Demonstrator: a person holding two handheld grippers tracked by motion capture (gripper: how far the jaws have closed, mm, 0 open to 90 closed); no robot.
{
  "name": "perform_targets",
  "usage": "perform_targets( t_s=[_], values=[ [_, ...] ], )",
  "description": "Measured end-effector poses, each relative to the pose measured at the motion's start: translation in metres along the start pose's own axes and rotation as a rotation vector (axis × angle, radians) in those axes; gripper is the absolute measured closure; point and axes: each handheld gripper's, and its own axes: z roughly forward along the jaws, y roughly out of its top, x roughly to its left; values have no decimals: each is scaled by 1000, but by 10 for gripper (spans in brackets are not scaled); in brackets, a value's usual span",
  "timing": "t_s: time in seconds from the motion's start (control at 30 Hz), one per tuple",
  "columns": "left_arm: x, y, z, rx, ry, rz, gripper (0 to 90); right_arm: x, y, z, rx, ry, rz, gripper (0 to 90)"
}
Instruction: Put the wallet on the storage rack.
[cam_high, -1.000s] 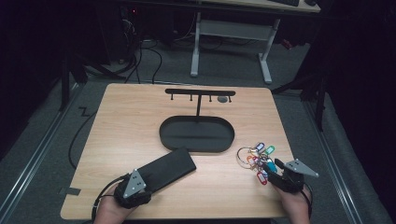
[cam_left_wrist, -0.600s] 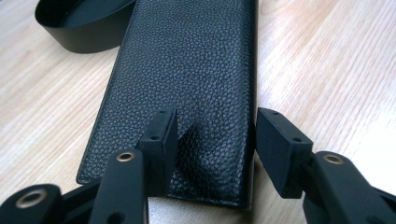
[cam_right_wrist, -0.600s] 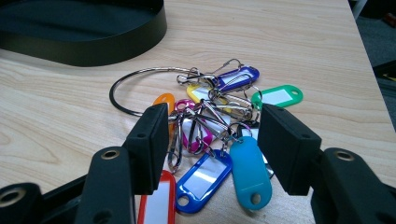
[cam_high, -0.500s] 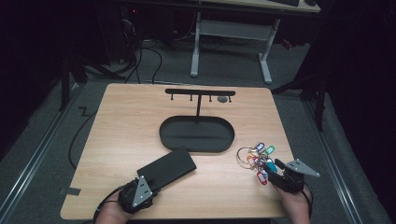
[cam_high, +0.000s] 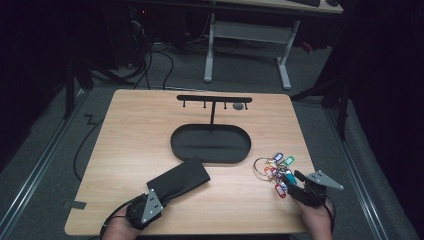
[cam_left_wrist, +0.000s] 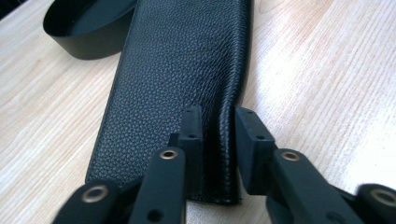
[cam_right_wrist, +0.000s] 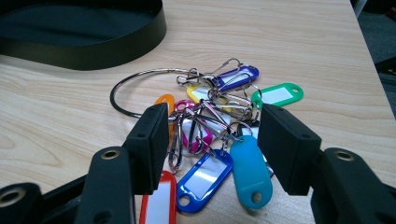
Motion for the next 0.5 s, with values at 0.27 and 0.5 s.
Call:
perform_targets(
  t_s=[0.27,0.5],
  values=[
    [-1,3,-6,-25,16,10,805,-1,0,0,1,3,7,438],
    [7,3,-14,-73,7,-48,817,0,0,1,3,6,5,438]
  ],
)
